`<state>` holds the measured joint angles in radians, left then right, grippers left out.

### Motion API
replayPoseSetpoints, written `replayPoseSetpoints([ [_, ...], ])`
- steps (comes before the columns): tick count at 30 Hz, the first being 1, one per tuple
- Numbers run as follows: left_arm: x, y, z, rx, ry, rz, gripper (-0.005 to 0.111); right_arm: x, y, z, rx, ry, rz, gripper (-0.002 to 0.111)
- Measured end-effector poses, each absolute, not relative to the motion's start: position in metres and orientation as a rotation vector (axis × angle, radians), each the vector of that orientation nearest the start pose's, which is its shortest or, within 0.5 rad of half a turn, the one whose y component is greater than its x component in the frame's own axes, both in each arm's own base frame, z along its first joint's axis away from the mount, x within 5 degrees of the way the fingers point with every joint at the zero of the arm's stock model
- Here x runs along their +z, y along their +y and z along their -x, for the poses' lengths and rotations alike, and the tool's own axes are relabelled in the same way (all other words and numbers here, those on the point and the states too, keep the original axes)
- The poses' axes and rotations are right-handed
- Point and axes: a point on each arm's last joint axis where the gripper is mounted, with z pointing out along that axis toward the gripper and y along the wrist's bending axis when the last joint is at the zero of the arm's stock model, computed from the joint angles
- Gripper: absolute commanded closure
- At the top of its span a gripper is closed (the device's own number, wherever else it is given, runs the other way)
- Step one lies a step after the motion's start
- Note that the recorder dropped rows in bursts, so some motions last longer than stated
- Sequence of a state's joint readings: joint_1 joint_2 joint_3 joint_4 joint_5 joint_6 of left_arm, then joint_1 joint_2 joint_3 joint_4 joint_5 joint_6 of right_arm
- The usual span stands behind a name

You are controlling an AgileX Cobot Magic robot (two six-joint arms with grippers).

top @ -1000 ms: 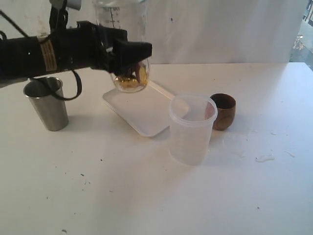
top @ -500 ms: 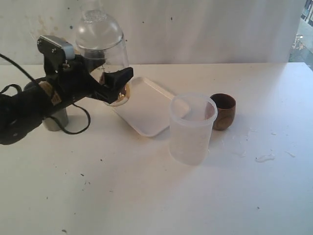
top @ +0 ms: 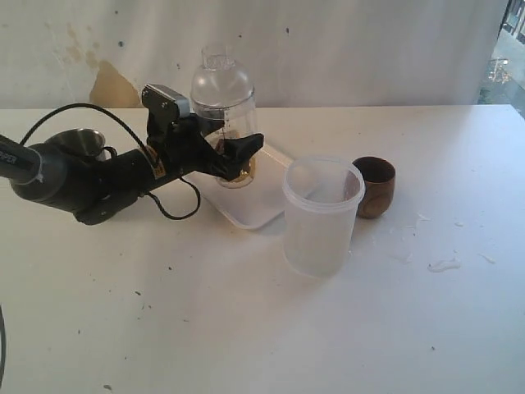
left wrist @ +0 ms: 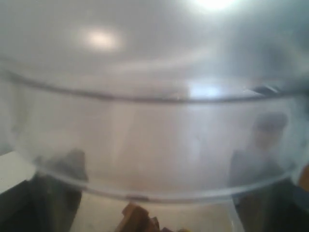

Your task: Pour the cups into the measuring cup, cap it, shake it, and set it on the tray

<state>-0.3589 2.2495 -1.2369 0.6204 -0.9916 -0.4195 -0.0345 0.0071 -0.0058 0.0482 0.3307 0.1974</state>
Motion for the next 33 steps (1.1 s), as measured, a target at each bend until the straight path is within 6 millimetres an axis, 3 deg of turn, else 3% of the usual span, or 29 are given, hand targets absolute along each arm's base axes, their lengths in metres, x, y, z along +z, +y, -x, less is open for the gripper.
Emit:
replayPoseSetpoints([
  [2,0.129,-0.202,-0.411,-0.717,1.514,-0.649,0.001,0.185,0.0,-0.054,0.162,1.802,-0.24,0.108],
  [14,0.133,-0.202,-0.412,-0.747,1.521,-0.618,0.002,0.185,0.0,-0.054,0.162,1.802,-0.24,0.108],
  [17,0.148,-0.202,-0.412,-0.758,1.502,-0.602,0.002,0.185,0.0,-0.054,0.162,1.802,-0.24,0.108],
  [23,0.199,-0.196,-0.408,-0.683,1.495,-0.604,0.005,0.185,0.0,-0.054,0.162,1.802,-0.24,0.108],
  [25,0.216,-0.194,-0.405,-0.659,1.511,-0.616,0.017,0.185,0.0,-0.054,0.162,1.802,-0.24,0.108],
  [27,0.234,-0.193,-0.399,-0.642,1.51,-0.651,0.037,0.185,0.0,-0.054,0.162,1.802,-0.24,0.108],
  [29,0.251,-0.191,-0.391,-0.639,1.531,-0.677,0.061,0.185,0.0,-0.054,0.162,1.802,-0.24,0.108],
  [30,0.259,-0.19,-0.388,-0.634,1.534,-0.692,0.08,0.185,0.0,-0.054,0.162,1.802,-0.24,0.108],
  [32,0.278,-0.187,-0.377,-0.628,1.541,-0.71,0.107,0.185,0.0,-0.054,0.162,1.802,-0.24,0.108],
  [33,0.285,-0.185,-0.371,-0.617,1.544,-0.72,0.106,0.185,0.0,-0.054,0.162,1.802,-0.24,0.108],
])
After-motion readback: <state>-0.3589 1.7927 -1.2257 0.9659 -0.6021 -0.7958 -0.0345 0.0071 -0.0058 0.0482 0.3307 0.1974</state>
